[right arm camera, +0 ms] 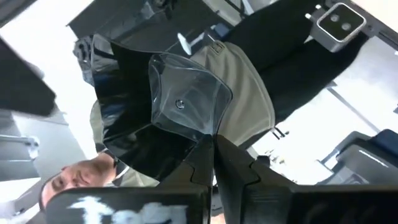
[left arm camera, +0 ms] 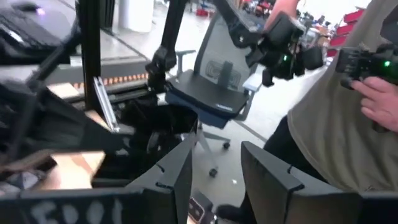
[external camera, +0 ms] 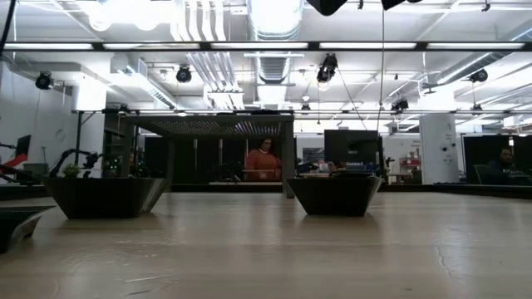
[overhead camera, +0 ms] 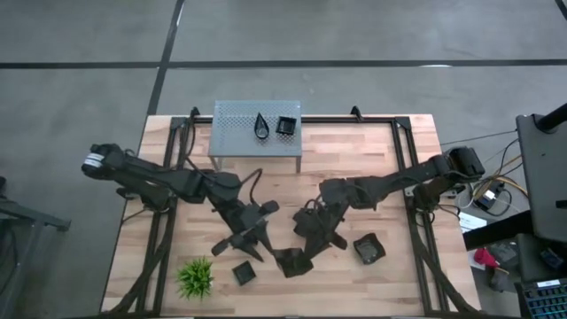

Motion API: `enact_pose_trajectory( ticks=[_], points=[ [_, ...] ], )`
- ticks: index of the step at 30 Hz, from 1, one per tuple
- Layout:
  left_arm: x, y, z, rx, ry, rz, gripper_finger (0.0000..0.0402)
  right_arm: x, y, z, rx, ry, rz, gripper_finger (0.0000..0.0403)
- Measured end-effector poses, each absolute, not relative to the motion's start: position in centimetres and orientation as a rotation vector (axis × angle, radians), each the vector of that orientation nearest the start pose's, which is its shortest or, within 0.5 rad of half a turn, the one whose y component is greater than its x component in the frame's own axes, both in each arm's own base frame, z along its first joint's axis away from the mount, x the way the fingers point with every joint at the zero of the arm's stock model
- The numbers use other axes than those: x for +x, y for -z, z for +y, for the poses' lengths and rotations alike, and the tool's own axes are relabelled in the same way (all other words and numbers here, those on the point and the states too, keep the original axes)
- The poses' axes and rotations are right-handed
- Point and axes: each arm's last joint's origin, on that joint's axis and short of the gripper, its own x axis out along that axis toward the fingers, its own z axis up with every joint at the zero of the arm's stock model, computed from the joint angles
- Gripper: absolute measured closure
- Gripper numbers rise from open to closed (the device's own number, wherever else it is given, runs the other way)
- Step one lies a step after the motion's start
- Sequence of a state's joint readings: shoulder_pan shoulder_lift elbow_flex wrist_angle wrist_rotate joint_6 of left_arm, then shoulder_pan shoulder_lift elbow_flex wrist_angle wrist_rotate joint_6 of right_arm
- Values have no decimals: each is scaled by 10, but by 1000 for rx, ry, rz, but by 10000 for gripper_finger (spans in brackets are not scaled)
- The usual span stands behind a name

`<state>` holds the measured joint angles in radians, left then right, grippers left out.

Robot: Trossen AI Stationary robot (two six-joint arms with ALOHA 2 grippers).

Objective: Pick & Place Mini shaped plates
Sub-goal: Put the bottom right distorted square plate on the left shelf

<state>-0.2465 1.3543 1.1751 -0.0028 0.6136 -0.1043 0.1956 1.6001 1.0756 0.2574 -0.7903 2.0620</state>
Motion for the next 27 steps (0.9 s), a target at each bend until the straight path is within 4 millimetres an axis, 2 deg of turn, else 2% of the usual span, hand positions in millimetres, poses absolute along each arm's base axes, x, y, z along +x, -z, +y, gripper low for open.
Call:
enact_pose_trajectory(
  ticks=[8,19,27],
  points=[
    [298,-352,-92,-136,846,263,271,348,-279,75,1946,-374,1125,394],
    [298,-352,-91,-96,794,243,271,348,-280,73,1955,-388,1126,394],
    [292,-372,-89,-141,831,213,271,348,-280,73,1951,-391,1133,394]
  ],
)
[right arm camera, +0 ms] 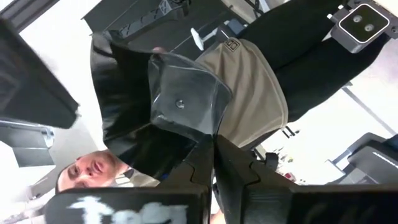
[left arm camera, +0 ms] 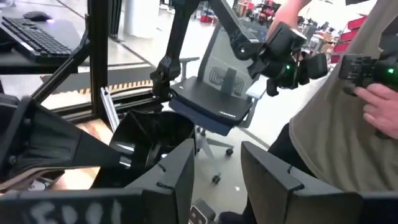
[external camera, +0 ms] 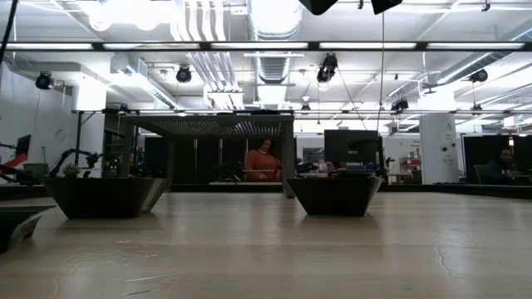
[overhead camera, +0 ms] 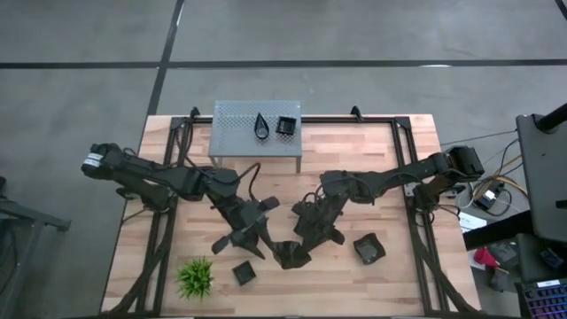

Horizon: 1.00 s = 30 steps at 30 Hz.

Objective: Pick & Place Mini shaped plates
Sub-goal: Put the bottom right distorted square plate on the left shelf

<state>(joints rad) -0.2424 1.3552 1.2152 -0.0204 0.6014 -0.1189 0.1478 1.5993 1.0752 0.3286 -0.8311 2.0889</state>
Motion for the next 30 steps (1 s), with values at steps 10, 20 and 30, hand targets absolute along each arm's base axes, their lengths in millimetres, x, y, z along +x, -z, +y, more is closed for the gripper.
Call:
enact_pose_trajectory(
  ticks=[10,20,30],
  points=[
    [297,-349,-87,-97,741,286,271,348,-280,74,1949,-394,1138,394],
    [297,-350,-87,-92,753,277,283,349,-278,74,1947,-390,1141,394],
    [297,-350,-87,-79,756,271,380,349,-279,74,1943,-405,1135,394]
  ],
)
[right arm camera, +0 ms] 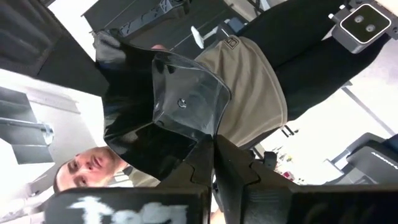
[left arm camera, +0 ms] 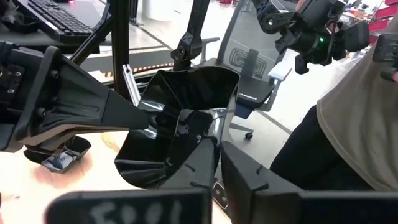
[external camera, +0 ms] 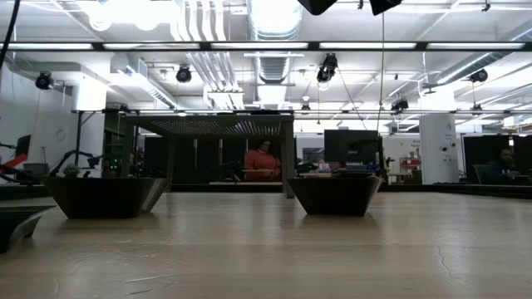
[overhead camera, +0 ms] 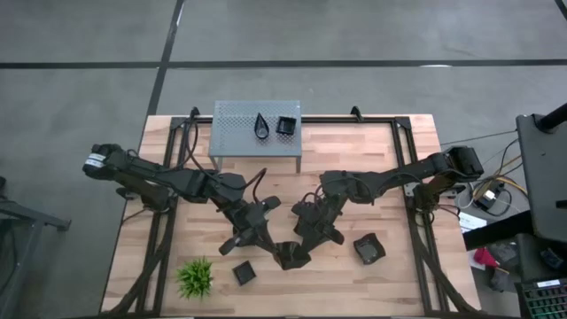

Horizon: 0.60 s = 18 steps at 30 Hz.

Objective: Pick & Place Mini shaped plates
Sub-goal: Put the bottom right distorted square plate on the left shelf

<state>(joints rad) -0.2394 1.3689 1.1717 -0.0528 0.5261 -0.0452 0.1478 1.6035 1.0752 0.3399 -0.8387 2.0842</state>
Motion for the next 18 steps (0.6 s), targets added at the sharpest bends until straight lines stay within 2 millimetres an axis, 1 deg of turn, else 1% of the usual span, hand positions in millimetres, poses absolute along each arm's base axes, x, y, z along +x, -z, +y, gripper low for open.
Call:
enact_pose_trajectory(
  ticks=[3,15,18],
  points=[
    [297,-350,-88,-79,762,271,398,349,-281,74,1945,-419,1128,394],
    [296,-350,-88,-93,794,275,401,350,-283,73,1914,-443,1070,394],
    [295,-350,-88,-107,808,280,401,351,-282,73,1894,-428,1018,391]
  ],
)
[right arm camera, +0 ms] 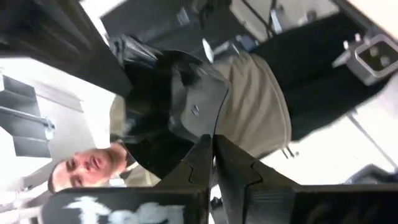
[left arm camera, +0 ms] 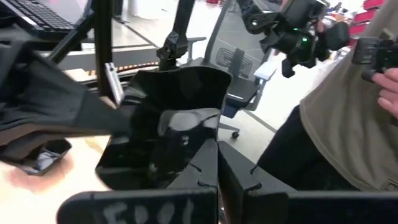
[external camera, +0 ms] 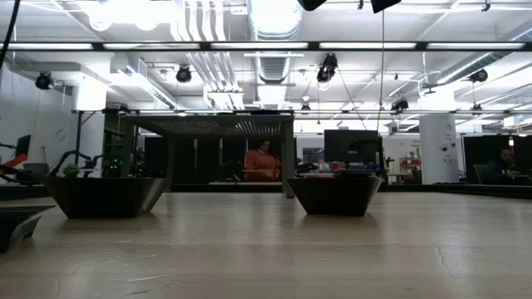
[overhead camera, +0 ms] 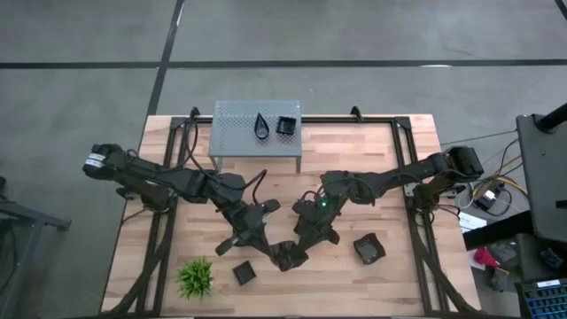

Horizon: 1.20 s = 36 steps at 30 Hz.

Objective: Pick & Place Mini shaped plates
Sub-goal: Put the bottom right distorted square plate on the left shelf

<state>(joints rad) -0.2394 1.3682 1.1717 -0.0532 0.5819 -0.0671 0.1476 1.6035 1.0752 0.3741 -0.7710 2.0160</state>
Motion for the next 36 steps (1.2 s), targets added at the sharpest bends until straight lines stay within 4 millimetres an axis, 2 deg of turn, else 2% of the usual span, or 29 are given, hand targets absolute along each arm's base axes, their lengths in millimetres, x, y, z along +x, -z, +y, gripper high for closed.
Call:
enact_pose_trajectory(
  ticks=[4,9,18,23,30,36],
  points=[
    [295,-350,-89,-119,820,290,401,353,-282,70,1898,-393,948,366],
    [293,-344,-88,-127,815,358,401,355,-282,63,1855,-387,882,315],
    [286,-331,-83,-114,722,523,401,362,-282,28,1704,-275,579,250],
    [281,-330,-79,-96,673,566,402,362,-284,17,1612,-245,484,241],
    [263,-322,-65,4,439,738,401,362,-285,15,1513,-253,445,241],
    [239,-328,-42,80,200,802,401,362,-292,13,1407,-258,325,241]
  ],
)
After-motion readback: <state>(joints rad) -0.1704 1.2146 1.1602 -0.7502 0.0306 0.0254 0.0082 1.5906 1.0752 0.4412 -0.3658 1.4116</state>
